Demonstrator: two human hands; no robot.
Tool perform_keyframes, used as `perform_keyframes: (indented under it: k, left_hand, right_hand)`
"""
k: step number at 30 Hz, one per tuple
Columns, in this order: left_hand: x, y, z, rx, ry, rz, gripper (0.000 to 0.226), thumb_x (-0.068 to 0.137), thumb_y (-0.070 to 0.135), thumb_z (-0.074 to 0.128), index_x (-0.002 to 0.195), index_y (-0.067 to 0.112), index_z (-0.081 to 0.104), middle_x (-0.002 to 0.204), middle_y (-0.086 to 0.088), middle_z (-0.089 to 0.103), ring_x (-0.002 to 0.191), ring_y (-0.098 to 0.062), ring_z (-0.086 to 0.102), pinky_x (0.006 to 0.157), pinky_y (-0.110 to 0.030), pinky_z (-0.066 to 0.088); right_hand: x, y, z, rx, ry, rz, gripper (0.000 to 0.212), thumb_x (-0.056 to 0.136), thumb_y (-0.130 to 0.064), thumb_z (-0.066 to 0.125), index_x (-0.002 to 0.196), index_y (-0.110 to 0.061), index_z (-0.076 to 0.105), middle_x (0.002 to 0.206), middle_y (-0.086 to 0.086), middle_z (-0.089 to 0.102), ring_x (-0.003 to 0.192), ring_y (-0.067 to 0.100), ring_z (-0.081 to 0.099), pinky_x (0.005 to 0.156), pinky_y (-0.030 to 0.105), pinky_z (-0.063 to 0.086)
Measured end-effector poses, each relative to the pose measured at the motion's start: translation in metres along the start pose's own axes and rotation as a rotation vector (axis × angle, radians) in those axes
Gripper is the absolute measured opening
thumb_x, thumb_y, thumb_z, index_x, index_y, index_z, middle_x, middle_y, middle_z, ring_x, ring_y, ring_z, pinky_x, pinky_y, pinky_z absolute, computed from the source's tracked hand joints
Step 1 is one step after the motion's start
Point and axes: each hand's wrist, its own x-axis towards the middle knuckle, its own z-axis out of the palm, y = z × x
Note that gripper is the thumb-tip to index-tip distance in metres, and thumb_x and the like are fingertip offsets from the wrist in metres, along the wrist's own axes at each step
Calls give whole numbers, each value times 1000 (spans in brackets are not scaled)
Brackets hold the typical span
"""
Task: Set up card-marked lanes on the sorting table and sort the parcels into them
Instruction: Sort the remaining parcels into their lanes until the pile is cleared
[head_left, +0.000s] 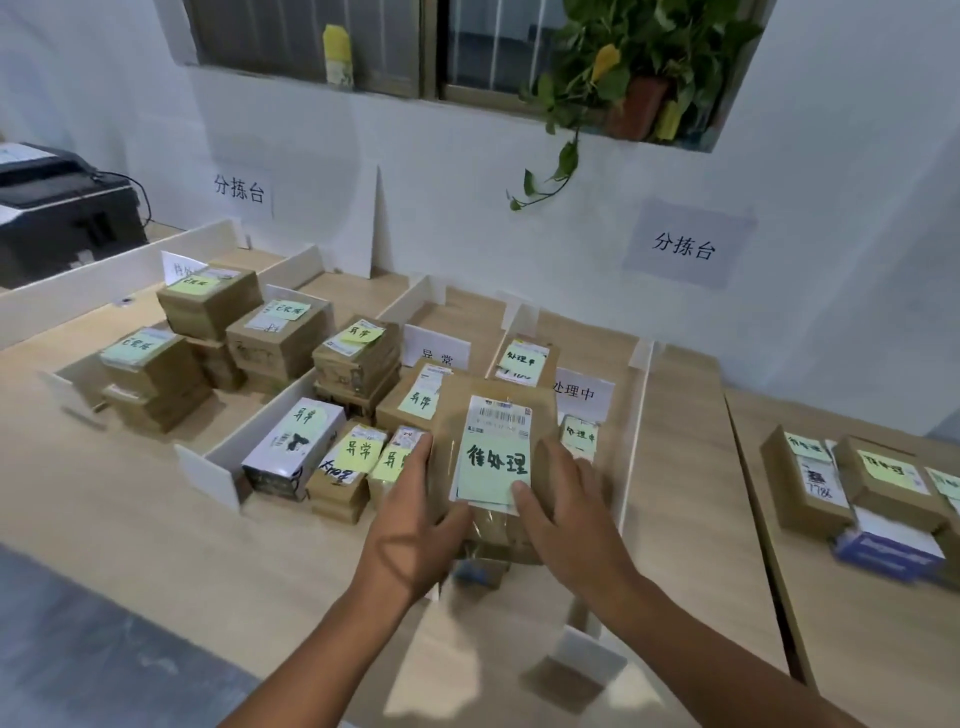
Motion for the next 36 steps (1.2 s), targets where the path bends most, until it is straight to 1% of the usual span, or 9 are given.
perform_keyframes:
  k: [3, 5, 8, 11, 15, 19, 27, 33, 36]
  left_hand:
    - [19, -12, -25, 65, 30, -44, 83, 86, 36, 65, 159, 28, 26, 146, 31, 47, 129, 15, 44, 97, -8, 37]
    - [33, -22, -43, 118, 53, -30, 84, 85, 43, 63, 159, 30, 26, 151, 17, 48, 133, 0, 47, 102, -22, 43]
    - [52, -33, -73, 157, 110, -43, 76, 80, 48, 58, 150, 52, 28, 137, 32, 53, 119, 6, 54, 91, -15, 49]
    - [70, -46, -110, 170, 174, -113, 81, 79, 49, 57, 153, 48, 24, 138, 36, 49, 121, 4, 53, 94, -19, 48]
    - [81, -61, -162, 191, 293, -143, 72, 80, 46, 55, 142, 58, 20, 106, 68, 39, 101, 32, 47, 70, 5, 38]
    - [82, -87, -222, 187, 417, -208, 70, 78, 50, 53, 139, 62, 21, 113, 55, 47, 105, 26, 50, 73, 1, 41]
    - [82, -162, -376, 176, 563, -280, 62, 79, 43, 56, 113, 84, 23, 104, 61, 47, 101, 28, 50, 70, 3, 41]
    - [81, -216, -529, 136, 603, -253, 60, 79, 48, 58, 115, 83, 25, 107, 59, 48, 103, 26, 52, 65, 2, 43]
    - [92, -233, -588, 160, 607, -229, 59, 80, 51, 56, 117, 84, 24, 111, 57, 49, 107, 21, 54, 66, 1, 44]
  right_hand:
    - [27, -13, 24, 11, -44, -22, 65, 100, -55, 47, 157, -33, 24, 147, 1, 39, 113, 3, 42, 83, -4, 35]
    - [48, -23, 43, 41, -78, -37, 66, 99, -59, 45, 157, -37, 21, 148, -1, 37, 126, 15, 49, 98, 20, 48]
    - [81, -42, 76, 70, -137, -62, 65, 99, -62, 43, 156, -43, 18, 145, -2, 37, 126, 19, 50, 99, 37, 52]
    - [113, -66, 115, 106, -194, -110, 66, 99, -61, 45, 157, -43, 18, 146, -3, 37, 130, 20, 48, 100, 37, 45]
    - [151, -112, 167, 134, -288, -213, 63, 99, -60, 46, 154, -47, 18, 138, -2, 42, 111, 11, 53, 86, 21, 39]
    - [171, -168, 221, 193, -379, -277, 62, 100, -53, 51, 154, -45, 22, 129, -5, 40, 89, -8, 53, 66, 1, 42]
    - [187, -302, 364, 160, -473, -390, 60, 99, -59, 44, 153, -48, 19, 132, -5, 39, 111, 14, 54, 82, 32, 49]
    - [189, -430, 475, 233, -481, -411, 57, 102, -54, 46, 153, -45, 23, 133, -7, 41, 117, 8, 55, 76, 19, 59]
    - [194, -478, 513, 237, -463, -413, 56, 102, -57, 44, 152, -52, 21, 130, -10, 42, 100, -5, 54, 60, 3, 49]
